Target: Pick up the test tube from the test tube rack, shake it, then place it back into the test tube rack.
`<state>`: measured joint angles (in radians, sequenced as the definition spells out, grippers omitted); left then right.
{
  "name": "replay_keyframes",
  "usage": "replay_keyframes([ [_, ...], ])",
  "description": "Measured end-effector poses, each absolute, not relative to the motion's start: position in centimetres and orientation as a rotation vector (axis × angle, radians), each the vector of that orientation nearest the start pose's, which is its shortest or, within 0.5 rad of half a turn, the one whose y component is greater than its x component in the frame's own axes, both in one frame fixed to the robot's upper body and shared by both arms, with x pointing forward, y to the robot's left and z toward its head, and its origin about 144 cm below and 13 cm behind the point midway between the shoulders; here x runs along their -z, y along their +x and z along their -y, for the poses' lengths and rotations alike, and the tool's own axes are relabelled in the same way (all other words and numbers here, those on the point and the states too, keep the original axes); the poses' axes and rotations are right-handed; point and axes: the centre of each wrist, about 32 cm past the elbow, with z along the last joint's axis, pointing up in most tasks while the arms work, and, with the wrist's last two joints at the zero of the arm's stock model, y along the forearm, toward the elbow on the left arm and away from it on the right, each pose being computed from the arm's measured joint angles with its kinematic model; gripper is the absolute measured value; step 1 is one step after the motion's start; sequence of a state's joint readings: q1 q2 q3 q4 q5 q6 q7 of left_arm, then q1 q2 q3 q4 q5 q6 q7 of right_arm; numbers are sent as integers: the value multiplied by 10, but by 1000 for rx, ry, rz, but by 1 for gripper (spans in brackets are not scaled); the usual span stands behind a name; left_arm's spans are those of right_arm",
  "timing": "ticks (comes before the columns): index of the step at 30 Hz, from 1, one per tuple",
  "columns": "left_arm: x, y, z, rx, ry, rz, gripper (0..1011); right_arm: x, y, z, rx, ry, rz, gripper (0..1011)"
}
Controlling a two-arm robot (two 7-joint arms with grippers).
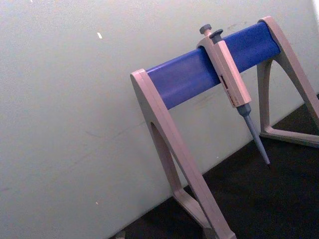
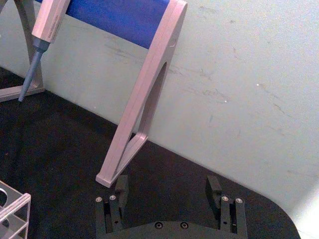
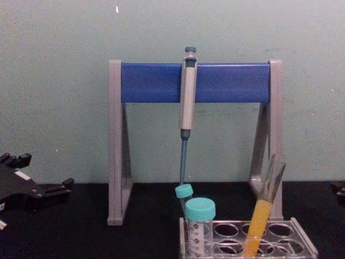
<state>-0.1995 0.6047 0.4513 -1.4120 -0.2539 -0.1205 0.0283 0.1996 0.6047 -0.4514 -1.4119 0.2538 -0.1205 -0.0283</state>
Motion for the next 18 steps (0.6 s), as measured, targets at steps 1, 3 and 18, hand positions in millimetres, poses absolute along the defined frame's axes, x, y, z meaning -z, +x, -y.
replay_keyframes([
  [1,-1140,489,-310,-1248,304,285,1001,-1140,489,310,1248,-305,285,1000],
  [3,-1140,489,-310,-1248,304,285,1002,-1140,489,310,1248,-305,285,1000],
  [18,-1140,489,-310,-1248,304,285,1001,-1140,489,310,1248,-305,285,1000],
])
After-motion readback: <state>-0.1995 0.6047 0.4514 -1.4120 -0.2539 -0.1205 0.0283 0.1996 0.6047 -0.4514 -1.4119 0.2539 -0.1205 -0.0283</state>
